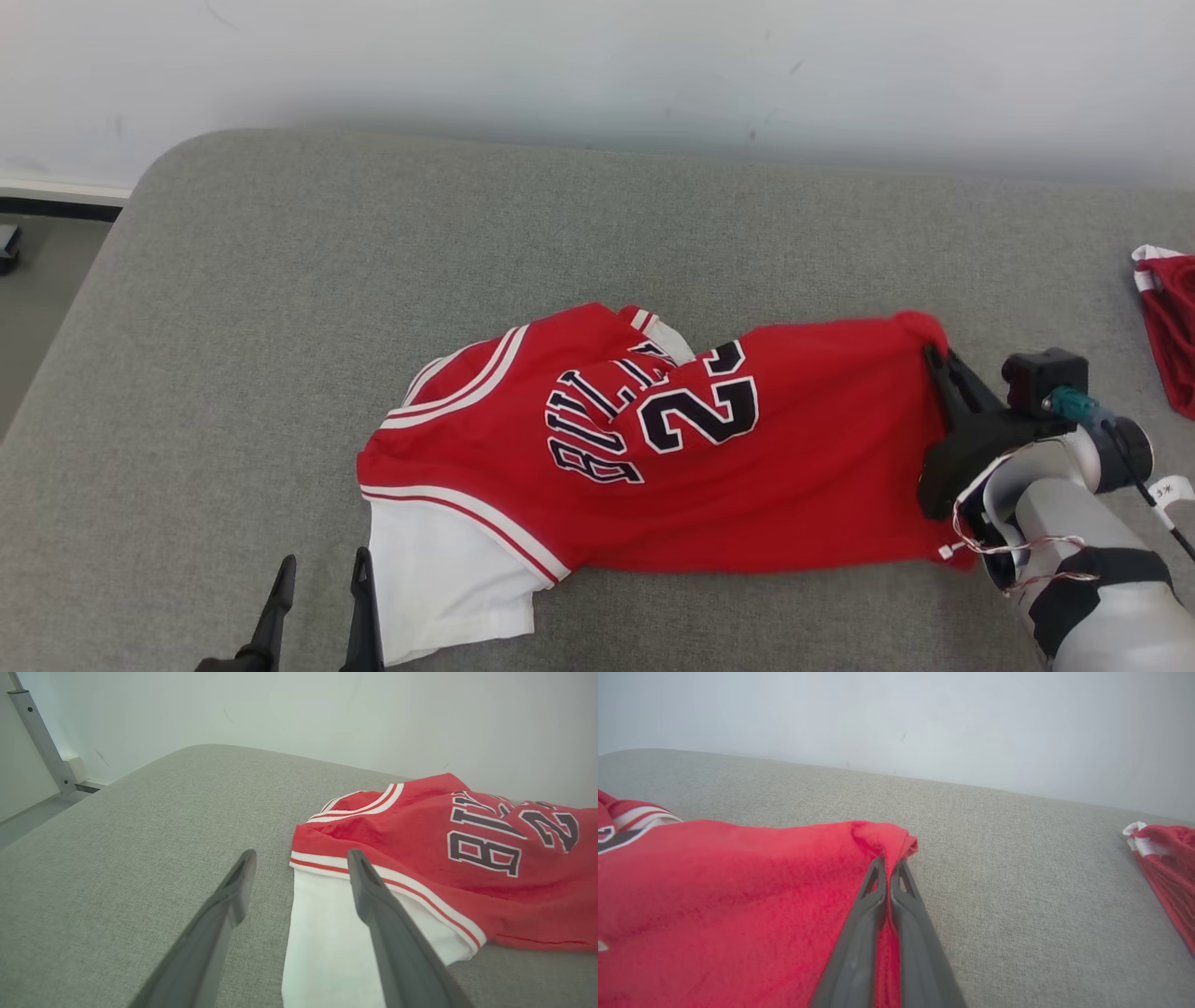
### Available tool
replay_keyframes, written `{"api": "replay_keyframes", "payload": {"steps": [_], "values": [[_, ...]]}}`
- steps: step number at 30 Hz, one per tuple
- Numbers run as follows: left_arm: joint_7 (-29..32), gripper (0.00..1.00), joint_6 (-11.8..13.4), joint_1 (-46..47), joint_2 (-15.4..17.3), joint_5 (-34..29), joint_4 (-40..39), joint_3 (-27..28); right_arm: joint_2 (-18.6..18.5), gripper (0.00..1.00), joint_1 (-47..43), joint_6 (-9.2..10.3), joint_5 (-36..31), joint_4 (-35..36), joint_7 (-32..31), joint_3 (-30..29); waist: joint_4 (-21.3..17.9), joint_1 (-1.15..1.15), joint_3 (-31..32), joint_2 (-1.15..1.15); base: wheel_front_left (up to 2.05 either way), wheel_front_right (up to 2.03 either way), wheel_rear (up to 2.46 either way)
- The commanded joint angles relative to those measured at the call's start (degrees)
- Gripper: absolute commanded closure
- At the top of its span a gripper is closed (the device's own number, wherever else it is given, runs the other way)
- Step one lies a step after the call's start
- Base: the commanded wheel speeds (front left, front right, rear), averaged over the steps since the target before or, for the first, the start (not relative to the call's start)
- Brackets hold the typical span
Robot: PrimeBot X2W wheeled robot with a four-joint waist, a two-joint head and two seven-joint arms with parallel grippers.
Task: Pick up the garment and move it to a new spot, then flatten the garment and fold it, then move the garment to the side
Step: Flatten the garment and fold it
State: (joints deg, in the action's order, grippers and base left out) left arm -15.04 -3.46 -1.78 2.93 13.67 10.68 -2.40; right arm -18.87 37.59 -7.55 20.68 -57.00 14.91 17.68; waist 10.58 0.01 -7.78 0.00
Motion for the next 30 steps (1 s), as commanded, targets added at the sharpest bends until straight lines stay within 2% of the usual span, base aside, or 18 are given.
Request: {"api": "replay_keyframes", "payload": {"steps": [1,2,3,4,12,14,20,21,24,30], "values": [[-0.2,0.0,0.4,0.5,-0.1,0.4,0.1,-0.1,0.1,1.0,0.7,0.15,0.1,0.0,0.3,-0.2,0.0,-0.01,0.0,0.0,0.0,0.0,0.0],[-0.2,0.0,0.4,0.5,-0.1,0.5,0.2,-0.1,0.2,1.0,1.0,0.15,0.0,0.1,0.3,-0.4,-0.1,-0.01,-0.1,0.0,0.0,0.0,0.0],[-0.2,0.0,0.4,0.4,-0.1,0.6,0.2,-0.2,0.1,0.1,1.3,0.15,-0.3,0.7,0.3,-0.6,-0.1,-0.01,-0.1,0.0,0.0,0.0,0.0],[-0.2,0.0,0.5,0.5,-0.1,0.6,0.3,-0.4,0.1,0.0,1.1,0.15,-0.5,0.5,0.3,-0.6,-0.1,-0.01,0.0,0.0,0.0,0.0,0.0],[-0.2,0.0,0.5,-0.7,-0.1,0.3,0.5,-0.4,-0.5,0.0,-5.1,0.15,-2.8,8.3,0.2,-7.4,-1.1,-0.01,1.9,0.0,0.0,0.0,0.0],[-0.2,0.0,0.4,-1.6,-0.1,-0.1,0.6,0.0,-0.3,0.0,-10.0,0.15,-4.2,14.9,0.2,-11.6,-1.8,-0.01,3.1,0.0,0.0,0.0,0.0],[-0.2,0.0,0.1,-3.0,-0.1,-0.6,0.8,0.1,2.2,0.0,-22.3,0.15,-6.3,27.7,0.2,-19.2,-2.9,-0.01,4.5,0.0,0.0,0.0,0.0],[-0.2,0.0,0.1,-3.0,-0.1,-0.6,0.8,0.1,2.2,0.0,-22.3,0.15,-6.3,27.7,0.2,-19.2,-2.9,-0.01,4.5,0.0,0.0,0.0,0.0],[-0.2,0.0,0.1,-3.2,-0.1,-0.7,0.8,0.2,4.2,0.0,-27.9,0.15,-7.2,33.8,0.2,-21.9,-3.4,-0.01,4.9,0.0,0.0,0.0,0.0],[-0.2,0.0,0.1,-4.1,-0.1,-0.9,0.6,0.3,8.1,0.0,-36.2,0.15,-9.3,42.1,0.2,-22.3,-4.3,-0.01,5.2,0.0,0.0,0.0,0.0]]}}
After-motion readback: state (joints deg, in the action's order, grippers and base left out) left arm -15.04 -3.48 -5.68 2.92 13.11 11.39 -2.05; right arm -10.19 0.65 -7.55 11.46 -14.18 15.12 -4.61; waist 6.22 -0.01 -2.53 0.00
